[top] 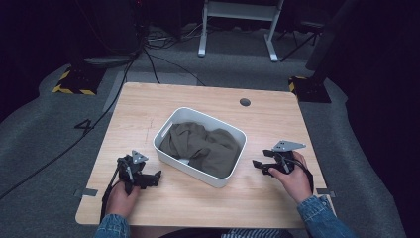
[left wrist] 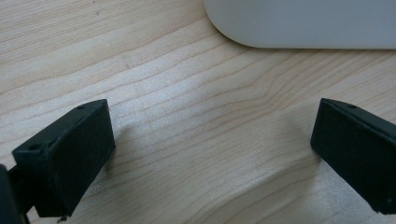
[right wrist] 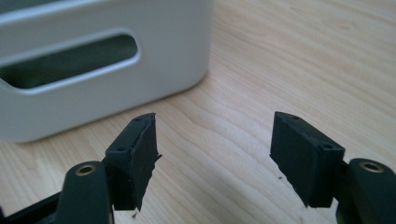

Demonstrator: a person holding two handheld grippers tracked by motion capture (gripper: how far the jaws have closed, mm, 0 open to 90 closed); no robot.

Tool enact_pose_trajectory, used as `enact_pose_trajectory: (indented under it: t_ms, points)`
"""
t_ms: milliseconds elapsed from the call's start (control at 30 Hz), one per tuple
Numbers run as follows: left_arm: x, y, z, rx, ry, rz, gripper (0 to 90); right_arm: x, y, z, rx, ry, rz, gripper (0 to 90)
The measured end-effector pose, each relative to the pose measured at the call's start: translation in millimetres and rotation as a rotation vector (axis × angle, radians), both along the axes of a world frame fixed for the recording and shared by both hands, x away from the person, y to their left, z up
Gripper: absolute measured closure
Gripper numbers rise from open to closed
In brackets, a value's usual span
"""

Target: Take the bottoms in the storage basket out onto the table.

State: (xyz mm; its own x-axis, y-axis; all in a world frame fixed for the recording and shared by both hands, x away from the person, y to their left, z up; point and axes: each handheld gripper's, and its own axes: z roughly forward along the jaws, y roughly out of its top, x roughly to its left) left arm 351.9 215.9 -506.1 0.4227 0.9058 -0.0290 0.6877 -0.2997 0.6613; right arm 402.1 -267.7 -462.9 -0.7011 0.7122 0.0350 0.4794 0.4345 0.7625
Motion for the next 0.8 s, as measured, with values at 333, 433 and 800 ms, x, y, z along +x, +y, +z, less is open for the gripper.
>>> enact_pose_trajectory:
  t_ms: [333,433,800]
  points:
    - [-0.6,0.1,0.0,0.001,0.000,0.003,0.0,2.4,13.7,37.1,-0.004,0.000,0.068,30.9]
    - [0.4,0.0,-0.1,0.001,-0.002,-0.001,0.0,6.2,18.9,54.9,0.001,-0.019,0.083,30.9]
    - [2.2,-0.1,0.0,0.002,-0.001,-0.005,0.0,23.6,41.6,99.2,-0.005,-0.054,0.121,30.8]
